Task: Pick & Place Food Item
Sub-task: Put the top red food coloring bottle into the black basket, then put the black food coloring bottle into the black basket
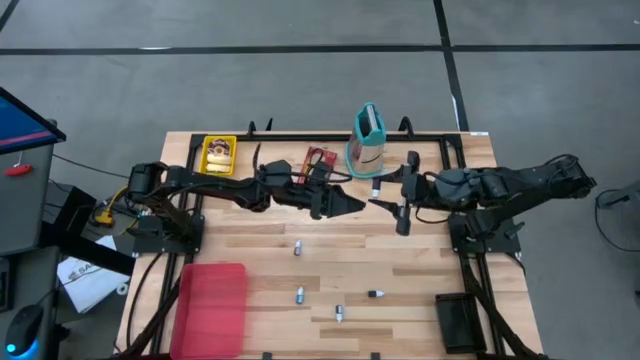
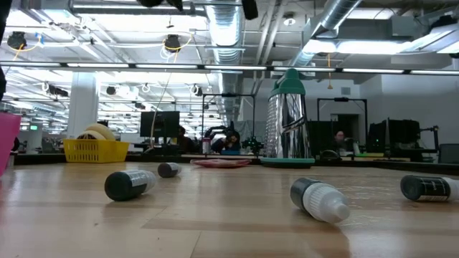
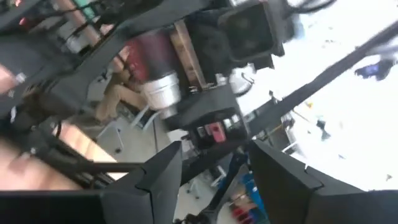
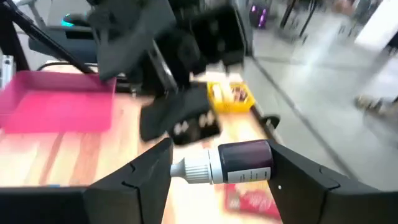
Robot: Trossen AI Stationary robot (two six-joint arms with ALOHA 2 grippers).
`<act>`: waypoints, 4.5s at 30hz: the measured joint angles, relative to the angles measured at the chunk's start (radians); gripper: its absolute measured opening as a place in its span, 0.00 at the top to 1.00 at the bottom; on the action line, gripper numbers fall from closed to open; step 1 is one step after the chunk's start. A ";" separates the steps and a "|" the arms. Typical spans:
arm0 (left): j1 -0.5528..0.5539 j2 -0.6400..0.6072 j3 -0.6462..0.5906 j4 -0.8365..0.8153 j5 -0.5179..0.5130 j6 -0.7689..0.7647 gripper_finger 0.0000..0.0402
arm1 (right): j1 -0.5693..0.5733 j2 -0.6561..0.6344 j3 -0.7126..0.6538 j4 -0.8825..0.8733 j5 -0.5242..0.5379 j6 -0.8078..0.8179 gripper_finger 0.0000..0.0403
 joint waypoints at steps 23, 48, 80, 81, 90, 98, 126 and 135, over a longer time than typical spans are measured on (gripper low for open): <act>0.039 -0.303 0.001 -0.420 -0.069 0.411 0.54 | 0.644 0.063 0.088 -0.803 -0.255 1.095 0.45; 0.039 -0.301 0.001 -0.487 -0.148 0.470 0.54 | 1.095 0.604 0.087 -0.701 -0.247 1.758 0.44; -0.005 -0.301 0.001 -0.572 -0.194 0.485 0.54 | 1.048 0.477 0.074 -0.796 -0.217 1.807 0.38; -0.004 -0.301 0.001 -0.612 -0.204 0.485 0.54 | 1.039 0.445 0.074 -0.829 -0.185 1.804 0.38; -0.020 -0.301 0.001 -0.903 -0.276 0.447 0.54 | 0.821 0.213 0.075 -0.949 0.049 1.329 0.38; -0.162 -0.325 0.003 -0.912 -0.386 0.399 0.54 | 0.595 0.234 0.039 -0.661 0.094 0.671 0.38; -0.512 -0.331 0.001 -1.098 -0.691 0.581 0.54 | 0.385 0.737 -0.076 -0.124 -0.336 0.614 0.38; -0.513 -0.331 0.001 -1.094 -0.691 0.590 0.54 | 0.385 0.766 -0.077 -0.138 -0.339 0.647 0.45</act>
